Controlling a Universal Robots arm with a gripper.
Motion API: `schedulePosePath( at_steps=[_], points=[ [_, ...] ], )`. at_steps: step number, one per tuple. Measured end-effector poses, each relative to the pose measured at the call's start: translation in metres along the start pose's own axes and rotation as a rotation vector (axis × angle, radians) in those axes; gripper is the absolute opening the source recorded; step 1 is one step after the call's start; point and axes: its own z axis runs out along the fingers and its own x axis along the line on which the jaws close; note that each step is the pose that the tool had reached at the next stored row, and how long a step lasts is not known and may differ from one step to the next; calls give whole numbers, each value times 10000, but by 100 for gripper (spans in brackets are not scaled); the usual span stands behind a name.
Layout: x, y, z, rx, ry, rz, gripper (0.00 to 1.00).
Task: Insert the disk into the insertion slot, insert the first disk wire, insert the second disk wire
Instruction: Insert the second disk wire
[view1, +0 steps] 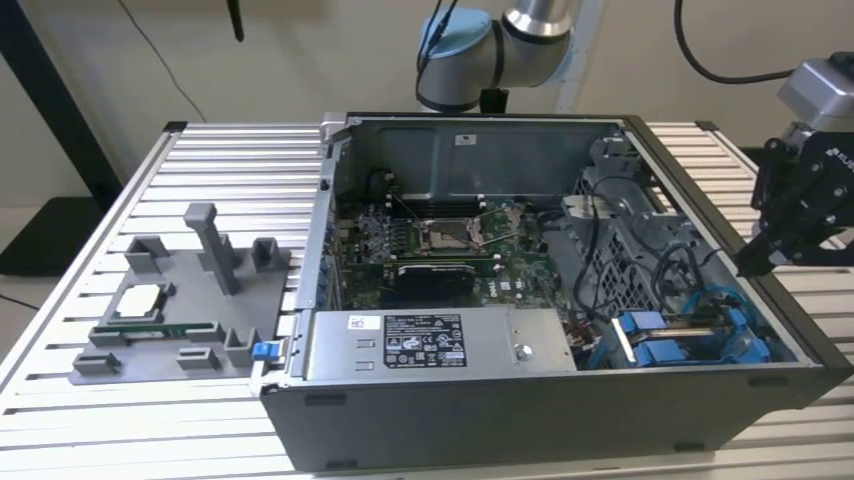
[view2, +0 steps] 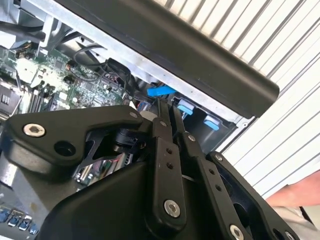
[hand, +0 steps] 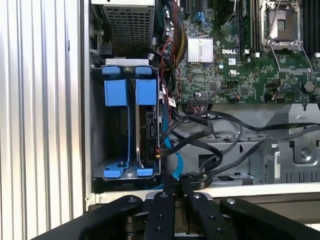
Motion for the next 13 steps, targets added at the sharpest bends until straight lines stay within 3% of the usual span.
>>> schedulePosePath(
  at_steps=[13],
  points=[
    [4,323,-93,-7,-138,-10,0]
  ],
)
